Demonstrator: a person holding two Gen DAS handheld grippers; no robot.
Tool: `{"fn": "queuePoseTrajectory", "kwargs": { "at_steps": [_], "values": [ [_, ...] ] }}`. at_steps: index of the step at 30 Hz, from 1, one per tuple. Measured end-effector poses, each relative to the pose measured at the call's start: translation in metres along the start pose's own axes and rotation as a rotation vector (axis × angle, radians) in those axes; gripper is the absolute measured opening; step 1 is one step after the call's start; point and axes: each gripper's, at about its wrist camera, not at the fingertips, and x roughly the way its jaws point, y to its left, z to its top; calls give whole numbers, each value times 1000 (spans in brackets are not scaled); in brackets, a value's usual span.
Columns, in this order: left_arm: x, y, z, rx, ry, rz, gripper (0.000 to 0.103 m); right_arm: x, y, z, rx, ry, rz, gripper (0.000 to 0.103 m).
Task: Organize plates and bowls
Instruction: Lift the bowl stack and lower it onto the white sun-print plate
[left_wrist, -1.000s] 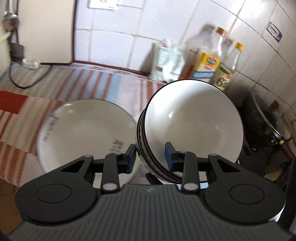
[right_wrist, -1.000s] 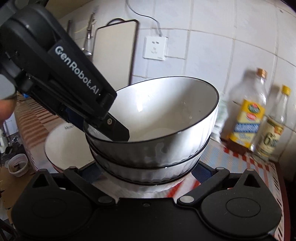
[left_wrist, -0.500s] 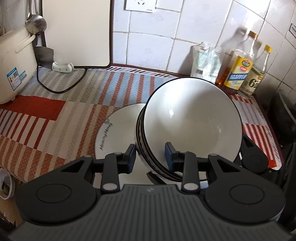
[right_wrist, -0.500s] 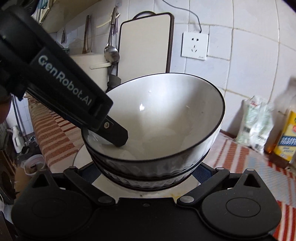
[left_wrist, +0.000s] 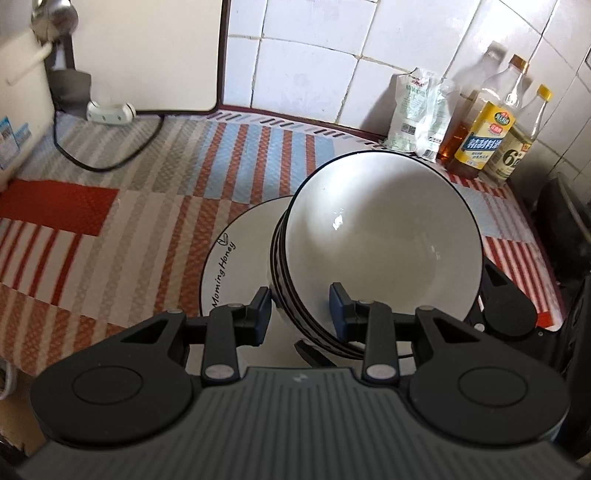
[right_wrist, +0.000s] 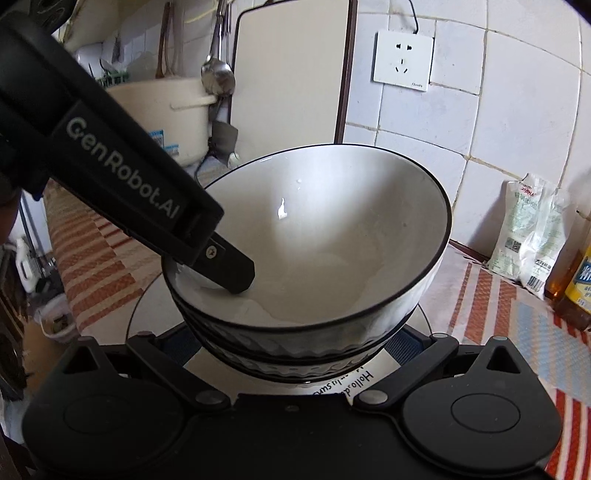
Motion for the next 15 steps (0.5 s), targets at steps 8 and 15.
{"fn": "queuePoseTrajectory", "kwargs": {
  "at_steps": [8, 15],
  "values": [
    [9, 15, 10, 11, 53, -49, 32, 7, 13, 6, 31, 33, -32, 103],
    [15, 29, 16, -8, 69, -100, 33, 8, 25, 2, 37, 15, -80, 103]
  ]
}}
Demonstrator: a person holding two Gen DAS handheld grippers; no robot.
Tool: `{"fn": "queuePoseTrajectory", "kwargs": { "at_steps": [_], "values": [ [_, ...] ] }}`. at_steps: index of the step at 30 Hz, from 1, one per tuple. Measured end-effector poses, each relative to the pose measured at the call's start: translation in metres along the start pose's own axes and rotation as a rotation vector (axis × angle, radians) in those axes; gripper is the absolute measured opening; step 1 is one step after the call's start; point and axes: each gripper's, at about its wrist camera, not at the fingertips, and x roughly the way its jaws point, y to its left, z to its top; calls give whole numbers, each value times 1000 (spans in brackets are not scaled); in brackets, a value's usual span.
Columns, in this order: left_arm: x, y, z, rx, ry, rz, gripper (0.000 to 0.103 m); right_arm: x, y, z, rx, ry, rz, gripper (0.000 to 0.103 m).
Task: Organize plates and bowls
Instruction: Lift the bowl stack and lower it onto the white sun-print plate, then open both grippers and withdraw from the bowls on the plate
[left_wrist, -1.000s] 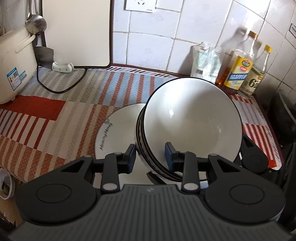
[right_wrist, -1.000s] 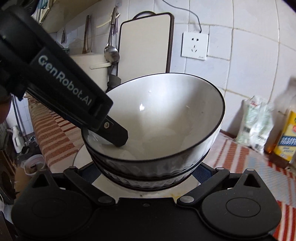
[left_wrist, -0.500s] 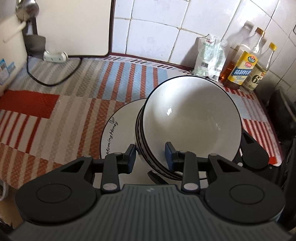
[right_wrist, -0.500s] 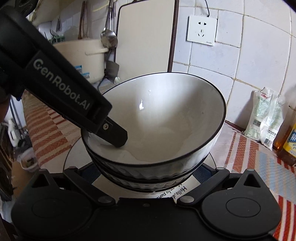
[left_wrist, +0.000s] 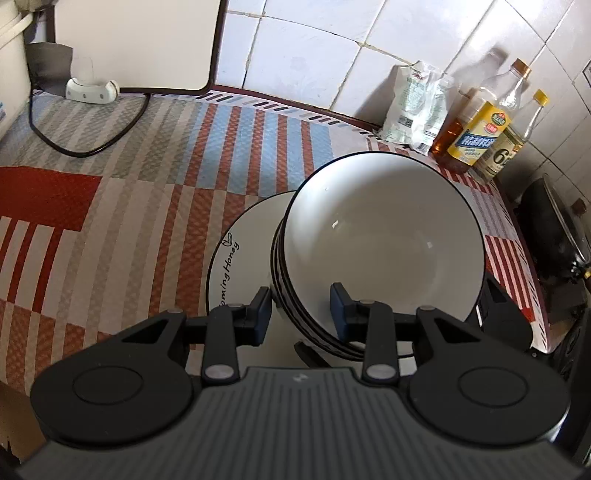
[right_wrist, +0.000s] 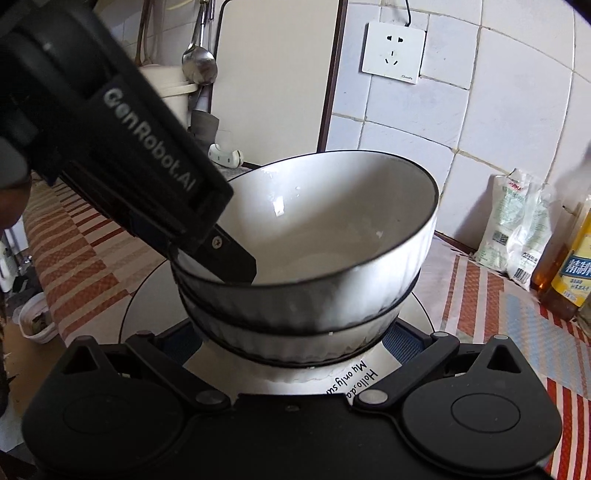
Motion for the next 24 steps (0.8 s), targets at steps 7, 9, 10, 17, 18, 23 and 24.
{"fn": "queuePoseTrajectory", "kwargs": {
  "at_steps": [7, 9, 10, 17, 18, 23, 24],
  "values": [
    [5, -6, 4, 37, -8, 14, 34, -5, -11, -1, 93, 11, 2, 102],
    [7, -7, 5, 38, -10, 22, 34, -5, -15, 1, 108, 21, 6, 102],
    [7, -7, 4, 39, -13, 24, 34, -5, -15, 1, 108, 21, 6, 102],
    [2, -5, 0, 9, -70, 54, 34, -11, -26, -1, 177, 59, 20, 102],
    [2, -7, -1, 13, -91, 69, 34, -15, -27, -3, 181, 64, 9, 102],
    [-8, -19, -8, 5, -120, 100, 34, -41, -42, -14, 286, 64, 55, 100],
    [-14, -23, -10, 21, -127, 104, 35, -48, -43, -14, 287, 63, 43, 100]
  ]
}}
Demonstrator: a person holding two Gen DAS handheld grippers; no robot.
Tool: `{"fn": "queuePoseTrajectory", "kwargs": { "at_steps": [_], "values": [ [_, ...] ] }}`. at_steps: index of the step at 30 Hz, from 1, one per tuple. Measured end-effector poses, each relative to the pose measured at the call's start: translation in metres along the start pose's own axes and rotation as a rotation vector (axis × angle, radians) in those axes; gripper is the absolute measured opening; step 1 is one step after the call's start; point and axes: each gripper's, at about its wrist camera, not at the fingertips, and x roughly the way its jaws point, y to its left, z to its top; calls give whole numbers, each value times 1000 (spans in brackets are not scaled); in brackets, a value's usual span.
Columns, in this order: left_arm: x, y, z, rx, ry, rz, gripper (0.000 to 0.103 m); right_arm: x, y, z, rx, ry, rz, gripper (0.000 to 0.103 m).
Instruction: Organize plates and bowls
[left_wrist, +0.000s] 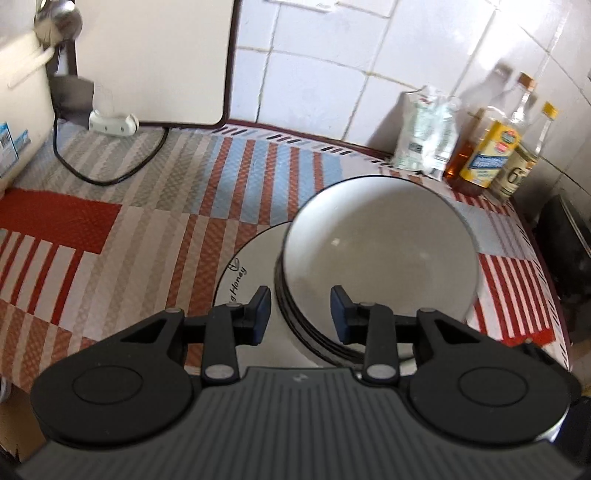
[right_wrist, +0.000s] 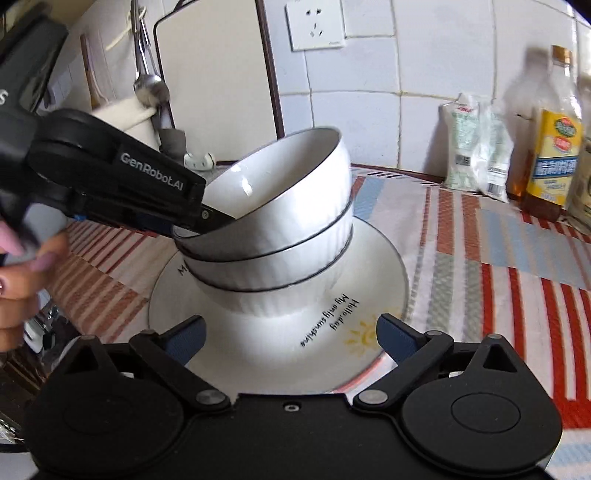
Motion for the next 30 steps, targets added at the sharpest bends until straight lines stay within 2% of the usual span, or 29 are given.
{"fn": "queuePoseTrajectory", "kwargs": {
  "at_steps": [3, 7, 18, 22, 26, 30],
  "values": [
    [-20, -9, -5, 34, -14, 12, 35, -27, -6, 1, -3, -18, -35, 100],
    [-49, -17, -11, 28, -66, -38, 34, -48, -10, 7, -4, -38, -52, 100],
    [-136, -58, -28, 109, -163, -64, 36, -137, -18, 22, -13, -179, -144, 100],
    [-165, -71, -32, 114, -187, -99, 38, -161, -16, 26, -22, -185, -175, 100],
    [-190, -83, -36, 130, -201, -102, 41, -188, -10, 28, -42, -190, -217, 100],
    [-215, -90, -42, 160, -215, -103, 43, -212, -1, 31, -96, -169, -320, 100]
  ]
}}
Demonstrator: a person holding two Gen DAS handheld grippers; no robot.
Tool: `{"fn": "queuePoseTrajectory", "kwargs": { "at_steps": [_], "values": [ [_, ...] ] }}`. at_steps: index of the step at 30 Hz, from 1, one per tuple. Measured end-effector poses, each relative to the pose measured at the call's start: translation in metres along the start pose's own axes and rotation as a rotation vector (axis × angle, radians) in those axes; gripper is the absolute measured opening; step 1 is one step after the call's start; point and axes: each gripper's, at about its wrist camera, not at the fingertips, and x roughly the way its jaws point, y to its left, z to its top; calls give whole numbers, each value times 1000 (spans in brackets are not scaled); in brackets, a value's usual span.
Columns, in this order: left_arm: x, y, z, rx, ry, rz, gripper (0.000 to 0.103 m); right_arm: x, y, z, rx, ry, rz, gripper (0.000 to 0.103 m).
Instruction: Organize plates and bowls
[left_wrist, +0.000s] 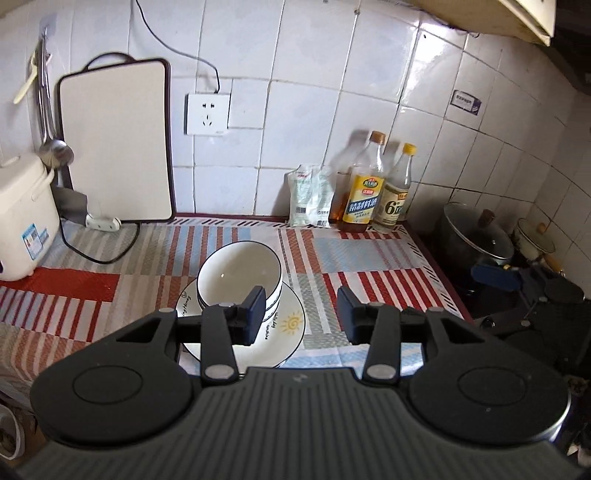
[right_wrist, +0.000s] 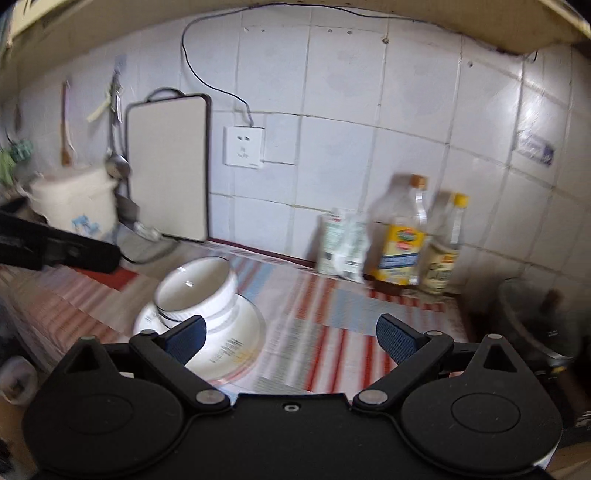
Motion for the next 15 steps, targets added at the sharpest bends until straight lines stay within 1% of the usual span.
{"fn": "queuePoseTrajectory", "kwargs": {
  "at_steps": [3, 5, 7, 11, 14, 15],
  "values": [
    [-12, 1, -1, -4, 3, -15, 45, -8, -1, 2, -9, 8, -23, 100],
    [-19, 1, -2, -2, 11, -11, 45, -16, -2, 3, 0, 16, -41, 100],
    [-24, 3, -2, -11, 19, 3, 48, -30, -4, 7, 24, 30, -44, 100],
    [-31, 8, -3, -9, 36, 25, 56, -48, -3, 15, 50, 31, -53, 100],
    [-33, 10, -3, -6, 51, 49, 58, -55, -2, 19, 62, 46, -49, 100],
    [-34, 11, -3, -9, 51, 51, 60, -59, -2, 22, 74, 45, -38, 100]
  ]
}}
